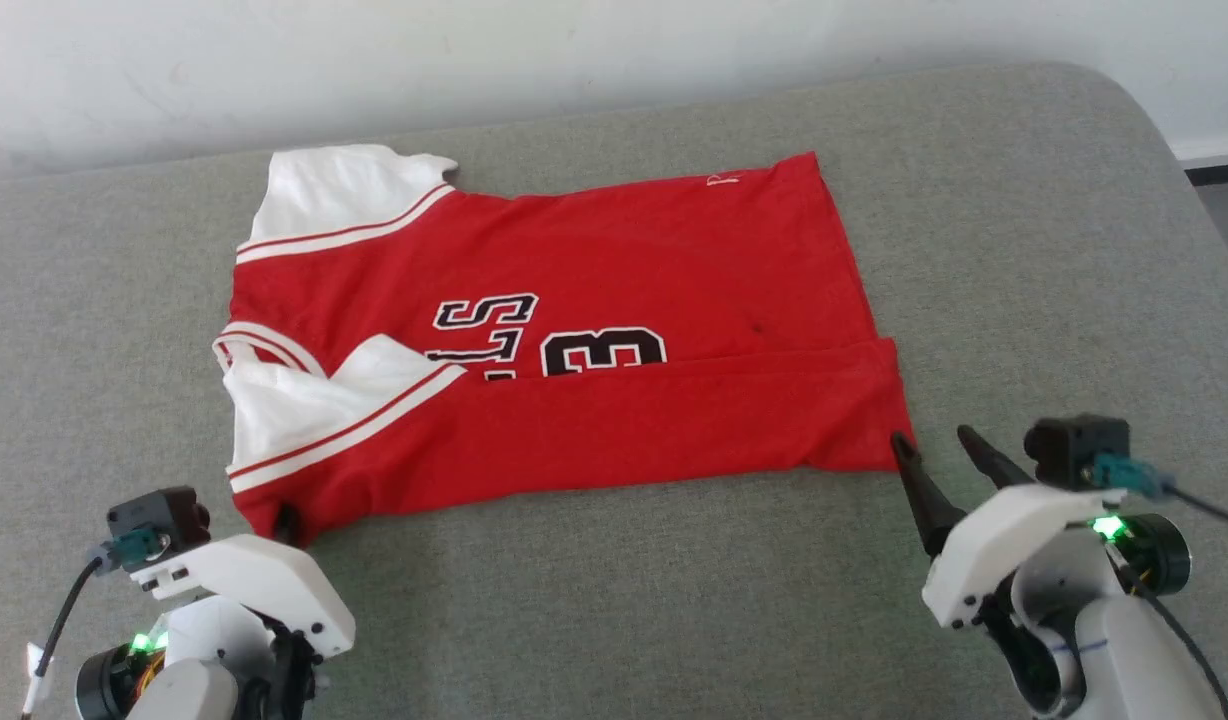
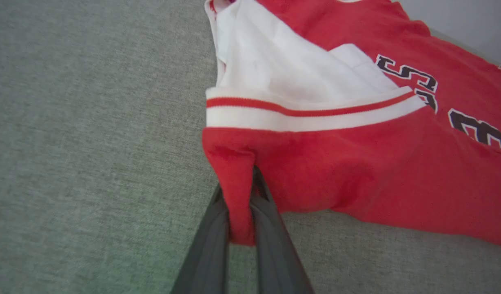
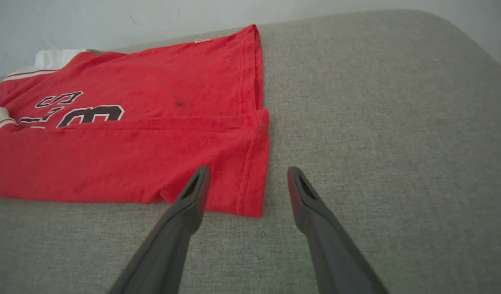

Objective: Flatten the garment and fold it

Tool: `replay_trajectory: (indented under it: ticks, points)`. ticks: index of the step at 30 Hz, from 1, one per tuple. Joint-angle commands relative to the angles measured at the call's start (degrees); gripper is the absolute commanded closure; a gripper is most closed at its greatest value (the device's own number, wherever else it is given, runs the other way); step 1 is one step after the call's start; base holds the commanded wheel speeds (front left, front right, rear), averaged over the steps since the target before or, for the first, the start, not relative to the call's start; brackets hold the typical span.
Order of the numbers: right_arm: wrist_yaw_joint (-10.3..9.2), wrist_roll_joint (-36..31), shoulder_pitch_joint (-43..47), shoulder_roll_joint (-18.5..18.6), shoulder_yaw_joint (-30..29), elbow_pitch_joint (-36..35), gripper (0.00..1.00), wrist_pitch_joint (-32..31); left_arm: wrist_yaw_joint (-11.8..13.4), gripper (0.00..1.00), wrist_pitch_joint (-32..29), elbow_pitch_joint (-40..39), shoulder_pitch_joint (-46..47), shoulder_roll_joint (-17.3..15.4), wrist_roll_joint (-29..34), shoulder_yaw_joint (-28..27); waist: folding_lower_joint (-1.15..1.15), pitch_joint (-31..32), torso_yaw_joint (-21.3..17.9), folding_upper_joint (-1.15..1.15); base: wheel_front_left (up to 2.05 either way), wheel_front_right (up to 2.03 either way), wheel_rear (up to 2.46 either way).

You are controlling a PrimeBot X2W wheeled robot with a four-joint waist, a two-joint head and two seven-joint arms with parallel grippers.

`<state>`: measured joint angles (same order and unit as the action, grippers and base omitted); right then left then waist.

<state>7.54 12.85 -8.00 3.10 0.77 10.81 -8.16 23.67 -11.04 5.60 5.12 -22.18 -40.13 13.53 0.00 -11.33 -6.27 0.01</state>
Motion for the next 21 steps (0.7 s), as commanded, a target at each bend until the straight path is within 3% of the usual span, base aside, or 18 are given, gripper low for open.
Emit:
replay_trajectory:
  ticks: [1, 8, 9, 10, 11, 12, 14, 15, 21]
  points:
    - [-0.05, 0.54, -1.85, -0.21, -0.37, 1.15, 0.00, -2.69, -0.48, 1.00, 0.29, 0.22, 0.87, 0.04, 0.48, 0.31, 0.00, -0.49, 0.34, -0.01, 0.00, 0.00, 0.00]
    - [-0.05, 0.59, -8.24, -0.22, -1.40, 7.17, 0.00, -18.12, -1.37, 1.00, 0.27, 0.44, 2.87, 0.65, 0.89, 1.81, 0.00, -2.42, 1.98, -0.01, 0.00, 0.00, 0.00]
    - [-0.05, 0.21, -8.80, -0.22, -1.48, 7.81, 0.04, -20.21, -1.54, 1.00, 0.34, 0.47, 3.10, 0.69, 0.96, 1.99, 0.00, -2.61, 2.21, -0.01, 0.00, 0.00, 0.00]
    - [-0.05, -0.04, -9.25, -0.22, -1.63, 8.38, 0.24, -22.49, -1.71, 1.00, 0.43, 0.51, 3.28, 0.72, 1.02, 2.15, 0.00, -2.77, 2.43, -0.01, 0.00, 0.00, 0.00]
    - [-0.05, -0.55, -9.58, -0.22, -1.85, 8.80, 0.51, -24.79, -1.88, 1.00, 0.55, 0.57, 3.39, 0.74, 1.06, 2.29, 0.00, -2.86, 2.62, -0.01, 0.00, 0.00, 0.00]
    - [-0.05, -1.03, -9.82, -0.22, -2.15, 9.02, 0.58, -26.97, -2.06, 1.00, 0.67, 0.63, 3.46, 0.76, 1.09, 2.42, 0.00, -2.93, 2.79, -0.01, 0.00, 0.00, 0.00]
    - [-0.05, -1.37, -10.11, -0.22, -2.73, 8.75, 0.92, -30.49, -2.43, 1.00, 1.03, 0.79, 3.55, 0.66, 1.34, 2.75, 0.00, -2.96, 3.06, -0.01, 0.00, 0.00, 0.00]
    - [-0.05, -1.44, -10.18, -0.22, -2.87, 8.19, 1.00, -31.63, -2.67, 1.00, 1.32, 0.84, 3.61, 0.60, 1.52, 2.95, 0.00, -2.93, 3.19, -0.01, 0.00, 0.00, 0.00]
    - [-0.05, -0.67, -8.84, -0.22, -4.47, 2.08, 1.00, -30.07, -3.59, 1.00, 5.67, 1.62, 3.73, -0.37, 3.96, 3.42, 0.00, -1.42, 3.72, -0.01, 0.00, 0.00, 0.00]
